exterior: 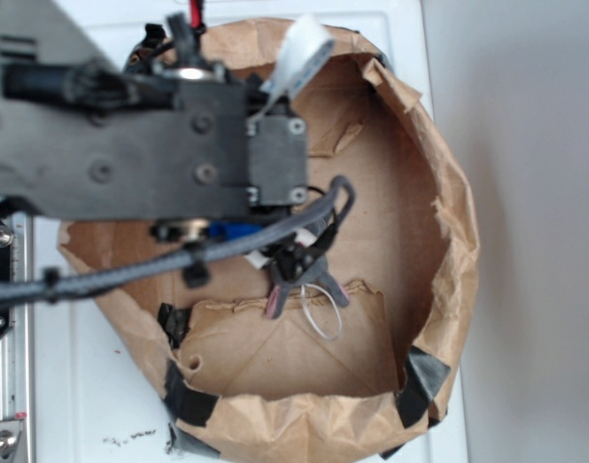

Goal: Grab the shell.

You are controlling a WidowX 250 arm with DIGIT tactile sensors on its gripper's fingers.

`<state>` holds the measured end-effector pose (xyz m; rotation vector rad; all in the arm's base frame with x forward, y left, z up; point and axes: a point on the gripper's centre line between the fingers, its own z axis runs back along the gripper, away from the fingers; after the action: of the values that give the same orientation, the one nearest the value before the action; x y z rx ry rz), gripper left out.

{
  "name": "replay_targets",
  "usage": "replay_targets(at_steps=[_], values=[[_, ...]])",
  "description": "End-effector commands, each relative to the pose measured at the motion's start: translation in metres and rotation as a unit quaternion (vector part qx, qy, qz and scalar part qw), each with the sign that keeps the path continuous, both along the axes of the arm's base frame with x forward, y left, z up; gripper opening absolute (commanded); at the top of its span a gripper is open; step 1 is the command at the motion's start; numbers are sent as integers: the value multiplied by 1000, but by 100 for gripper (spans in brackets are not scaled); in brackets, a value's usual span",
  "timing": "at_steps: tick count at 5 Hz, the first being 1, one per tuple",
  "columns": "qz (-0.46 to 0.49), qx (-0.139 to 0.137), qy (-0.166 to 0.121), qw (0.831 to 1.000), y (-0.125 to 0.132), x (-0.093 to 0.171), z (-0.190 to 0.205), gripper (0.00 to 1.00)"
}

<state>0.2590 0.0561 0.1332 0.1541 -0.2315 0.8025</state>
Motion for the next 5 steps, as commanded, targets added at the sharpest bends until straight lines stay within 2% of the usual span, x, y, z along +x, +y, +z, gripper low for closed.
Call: replay_targets(at_steps=[1, 2, 3, 5], values=[[58, 35, -45, 997, 13, 41, -6, 100], [64, 66, -41, 995, 22, 40, -22, 100], [66, 76, -36, 994, 28, 34, -21, 100], [125, 62, -38, 990, 33, 14, -25, 100]])
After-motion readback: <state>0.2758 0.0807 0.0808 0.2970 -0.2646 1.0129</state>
